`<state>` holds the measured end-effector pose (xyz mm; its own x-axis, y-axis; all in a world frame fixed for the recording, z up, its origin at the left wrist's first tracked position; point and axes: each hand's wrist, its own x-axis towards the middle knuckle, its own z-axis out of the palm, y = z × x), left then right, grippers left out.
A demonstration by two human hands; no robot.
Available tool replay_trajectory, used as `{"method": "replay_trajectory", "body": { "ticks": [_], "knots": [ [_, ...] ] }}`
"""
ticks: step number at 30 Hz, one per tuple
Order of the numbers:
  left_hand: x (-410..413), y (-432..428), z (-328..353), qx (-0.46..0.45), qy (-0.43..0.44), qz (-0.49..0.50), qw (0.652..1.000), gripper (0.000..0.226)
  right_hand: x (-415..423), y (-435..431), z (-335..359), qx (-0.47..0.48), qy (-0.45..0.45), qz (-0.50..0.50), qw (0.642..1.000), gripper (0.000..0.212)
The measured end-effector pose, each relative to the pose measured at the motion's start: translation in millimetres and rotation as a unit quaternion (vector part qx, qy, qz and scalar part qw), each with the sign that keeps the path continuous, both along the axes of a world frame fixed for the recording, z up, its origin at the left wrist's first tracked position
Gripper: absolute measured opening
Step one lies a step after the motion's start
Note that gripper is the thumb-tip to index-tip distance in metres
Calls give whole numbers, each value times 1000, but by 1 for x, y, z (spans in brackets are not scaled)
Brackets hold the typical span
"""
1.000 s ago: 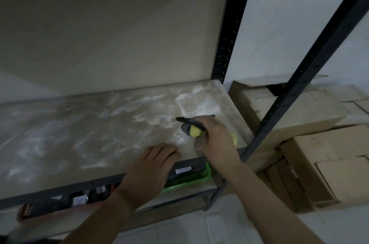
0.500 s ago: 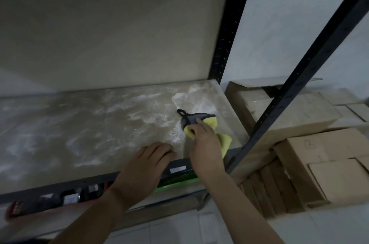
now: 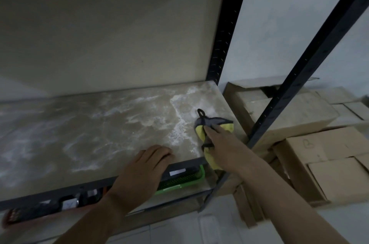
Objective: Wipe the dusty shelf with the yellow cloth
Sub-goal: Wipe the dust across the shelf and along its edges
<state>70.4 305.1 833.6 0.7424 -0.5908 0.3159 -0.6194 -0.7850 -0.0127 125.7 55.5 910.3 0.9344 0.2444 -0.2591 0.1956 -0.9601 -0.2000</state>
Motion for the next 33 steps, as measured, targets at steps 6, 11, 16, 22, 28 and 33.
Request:
{"method": "replay_trajectory", "body": {
  "ticks": [6,11,16,22,28,33],
  "knots": [
    [-1,1,2,-22,3,-8,1000,45,32,-16,17,111,-85,-103,985,29],
    [0,3,-5,-10,1,-9,1000,47,45,-6,-18,-47,-50,-141,988,47],
    [1,3,-6,-2,-14,-13,1000,47,30,-9,-34,61,-210,-128,967,31],
    [0,2,-5,3,-8,-7,1000,47,17,2,-21,266,-169,3,949,27],
    [0,1,-5,-13,-6,0,1000,43,80,-22,-25,91,-192,-231,949,38],
    [-1,0,-2,-5,-10,5,1000,44,62,-11,-42,142,-195,-92,966,31]
  ]
}}
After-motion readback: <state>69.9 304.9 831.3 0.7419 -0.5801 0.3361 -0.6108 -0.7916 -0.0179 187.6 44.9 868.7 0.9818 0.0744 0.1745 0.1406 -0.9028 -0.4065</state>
